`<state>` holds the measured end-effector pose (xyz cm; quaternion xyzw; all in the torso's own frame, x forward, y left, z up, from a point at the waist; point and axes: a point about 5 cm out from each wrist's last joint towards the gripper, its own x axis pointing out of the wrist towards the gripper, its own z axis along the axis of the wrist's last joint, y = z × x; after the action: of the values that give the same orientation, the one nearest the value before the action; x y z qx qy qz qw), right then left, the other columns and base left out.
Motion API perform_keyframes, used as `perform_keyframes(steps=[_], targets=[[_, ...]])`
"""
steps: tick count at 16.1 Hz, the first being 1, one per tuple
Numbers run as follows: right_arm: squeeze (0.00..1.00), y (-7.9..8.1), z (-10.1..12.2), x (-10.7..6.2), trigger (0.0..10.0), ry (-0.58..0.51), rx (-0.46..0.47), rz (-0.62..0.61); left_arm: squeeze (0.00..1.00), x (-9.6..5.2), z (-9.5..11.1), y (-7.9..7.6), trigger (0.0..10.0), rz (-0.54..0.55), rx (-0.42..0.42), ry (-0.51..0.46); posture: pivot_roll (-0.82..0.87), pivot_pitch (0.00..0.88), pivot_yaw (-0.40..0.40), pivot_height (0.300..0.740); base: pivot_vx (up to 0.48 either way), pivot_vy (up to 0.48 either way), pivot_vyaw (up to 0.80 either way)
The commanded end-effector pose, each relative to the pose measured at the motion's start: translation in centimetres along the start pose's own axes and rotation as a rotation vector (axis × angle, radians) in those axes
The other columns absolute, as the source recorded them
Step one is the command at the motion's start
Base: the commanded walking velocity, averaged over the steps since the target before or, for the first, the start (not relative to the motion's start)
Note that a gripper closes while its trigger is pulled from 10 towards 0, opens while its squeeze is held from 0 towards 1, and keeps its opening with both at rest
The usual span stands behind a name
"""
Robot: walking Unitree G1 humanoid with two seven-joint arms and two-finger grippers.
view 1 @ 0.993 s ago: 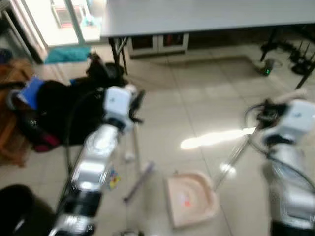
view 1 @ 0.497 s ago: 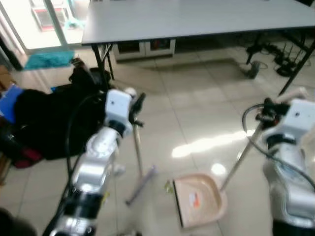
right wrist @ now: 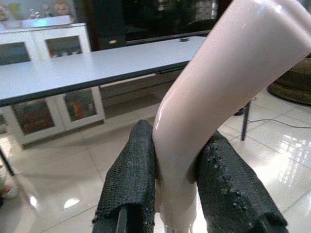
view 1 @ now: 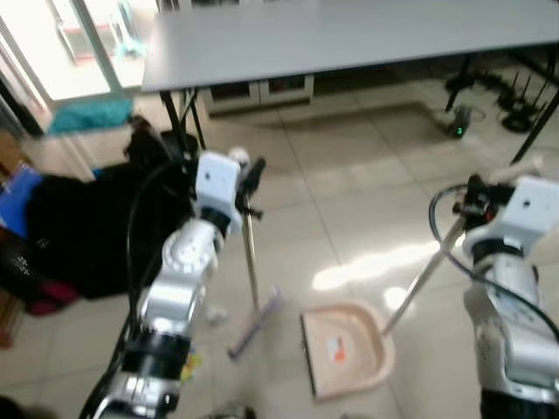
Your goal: Sweep floor
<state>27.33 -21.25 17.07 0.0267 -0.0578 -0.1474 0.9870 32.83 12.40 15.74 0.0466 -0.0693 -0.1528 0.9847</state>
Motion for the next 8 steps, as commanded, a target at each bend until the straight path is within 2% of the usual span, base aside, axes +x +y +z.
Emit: perform_keyframes(steps=[1, 8], targets=[[0.00, 0.1, 0.7, 0.2, 10.0, -0.038, 0.021, -0.008, 0.00, 0.1, 0.6, 0.8, 10.0, 0.044, 0.019, -0.032, -0.08, 0.097, 0.037, 0.740, 0.000, 0.000, 0.00], [0.00, -0.9, -0.6, 1.6, 10.0, 0.000, -0.014, -0.093, 0.00, -0.7, -0.4, 0.7, 10.0, 0.047, 0.015, -0.013, -0.06, 0.171, 0.034, 0.740, 0.000, 0.000, 0.00]])
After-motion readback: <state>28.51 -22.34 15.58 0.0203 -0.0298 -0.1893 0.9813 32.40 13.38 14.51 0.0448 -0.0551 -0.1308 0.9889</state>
